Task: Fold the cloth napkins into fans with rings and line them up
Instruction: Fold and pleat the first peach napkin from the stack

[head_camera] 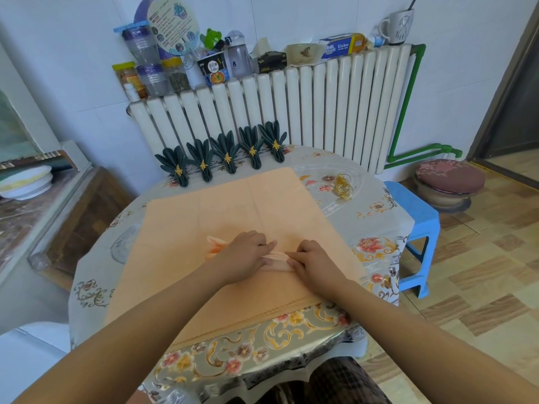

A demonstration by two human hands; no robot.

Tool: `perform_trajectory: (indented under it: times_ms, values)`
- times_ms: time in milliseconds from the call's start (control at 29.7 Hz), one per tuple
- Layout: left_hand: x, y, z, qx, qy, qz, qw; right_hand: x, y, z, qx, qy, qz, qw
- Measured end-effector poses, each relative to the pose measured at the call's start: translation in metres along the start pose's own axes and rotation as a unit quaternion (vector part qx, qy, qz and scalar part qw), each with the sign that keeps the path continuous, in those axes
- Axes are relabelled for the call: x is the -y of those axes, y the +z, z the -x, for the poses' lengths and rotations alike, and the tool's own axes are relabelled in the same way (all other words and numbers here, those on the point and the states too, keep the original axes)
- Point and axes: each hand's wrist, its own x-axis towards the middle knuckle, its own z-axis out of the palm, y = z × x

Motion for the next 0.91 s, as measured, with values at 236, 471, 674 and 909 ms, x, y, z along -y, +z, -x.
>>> perform_trajectory:
  times_ms: [236,471,674,909]
  values:
    - [-0.005,-0.023,-0.002,-0.005,-0.171,0.198,0.965,0.003,0.002,0.002,-0.034,0.021,0.04,0.998]
    - [-0.009,-0.044,-0.022,-0.04,-0.155,0.066,0.985,-0.009,-0.013,-0.011,-0.074,0.0,0.081,0.994]
    - [-0.004,-0.05,-0.057,-0.069,-0.112,-0.021,0.991,-0.049,-0.042,-0.029,-0.12,0.067,0.025,0.99]
    - [0.016,-0.045,-0.093,-0.095,-0.131,-0.033,0.986,-0.083,-0.057,-0.049,-0.103,0.174,0.021,0.979]
